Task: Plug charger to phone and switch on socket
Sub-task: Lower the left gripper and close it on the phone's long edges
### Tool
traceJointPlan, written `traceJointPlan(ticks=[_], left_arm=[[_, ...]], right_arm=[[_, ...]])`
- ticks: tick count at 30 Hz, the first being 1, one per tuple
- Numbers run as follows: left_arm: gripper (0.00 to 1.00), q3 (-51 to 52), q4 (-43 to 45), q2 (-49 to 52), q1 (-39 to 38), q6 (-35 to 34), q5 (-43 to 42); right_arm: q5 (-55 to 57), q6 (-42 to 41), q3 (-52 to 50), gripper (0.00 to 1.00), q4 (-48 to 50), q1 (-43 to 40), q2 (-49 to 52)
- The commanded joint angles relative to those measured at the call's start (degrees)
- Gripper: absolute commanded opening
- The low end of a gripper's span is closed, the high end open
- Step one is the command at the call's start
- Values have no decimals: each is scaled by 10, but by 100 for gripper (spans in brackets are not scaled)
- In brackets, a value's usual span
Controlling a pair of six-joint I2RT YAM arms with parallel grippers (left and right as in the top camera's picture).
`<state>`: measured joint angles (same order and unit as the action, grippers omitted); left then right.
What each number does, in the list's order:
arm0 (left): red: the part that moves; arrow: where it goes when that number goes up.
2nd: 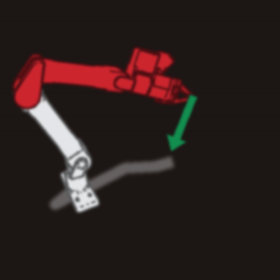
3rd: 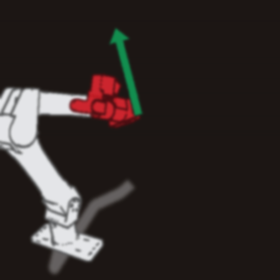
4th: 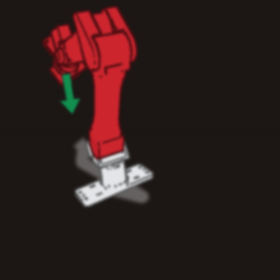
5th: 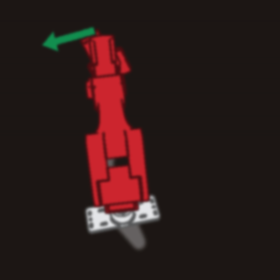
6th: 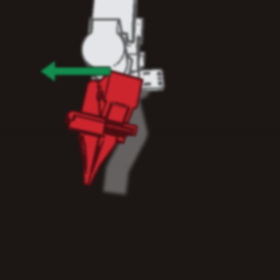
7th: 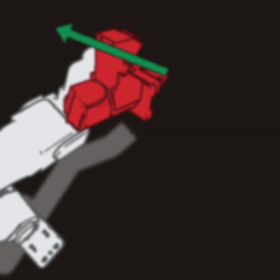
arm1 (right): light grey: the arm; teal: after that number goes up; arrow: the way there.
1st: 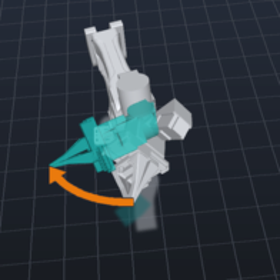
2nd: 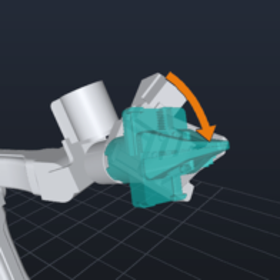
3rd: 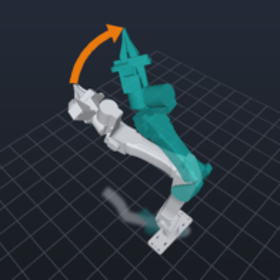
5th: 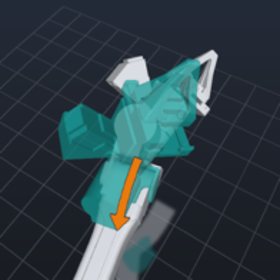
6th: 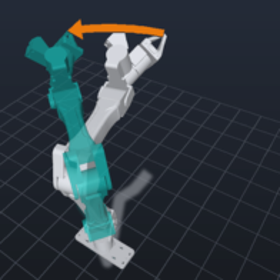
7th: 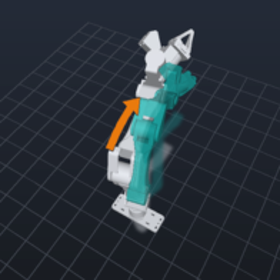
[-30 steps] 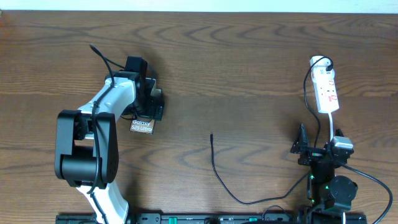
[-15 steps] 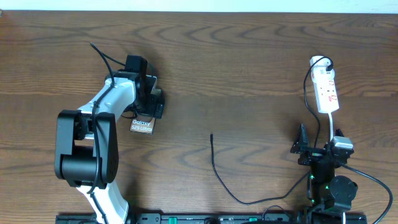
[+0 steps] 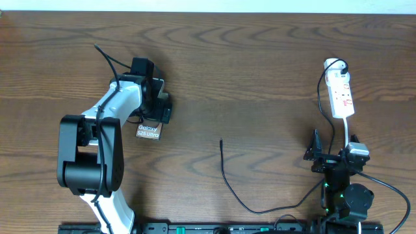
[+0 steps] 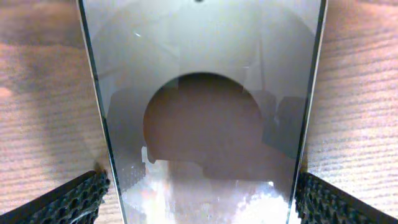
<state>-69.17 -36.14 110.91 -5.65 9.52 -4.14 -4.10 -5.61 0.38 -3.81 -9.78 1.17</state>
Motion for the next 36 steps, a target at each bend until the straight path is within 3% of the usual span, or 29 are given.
traceJointPlan(ticks=[1, 36], left_arm=[[98, 7, 2, 7, 0, 14, 7], [96, 7, -11, 44, 0, 14, 38]], right_arm=[[1, 5, -1, 99, -2, 9, -1], [1, 5, -1, 99, -2, 9, -1]])
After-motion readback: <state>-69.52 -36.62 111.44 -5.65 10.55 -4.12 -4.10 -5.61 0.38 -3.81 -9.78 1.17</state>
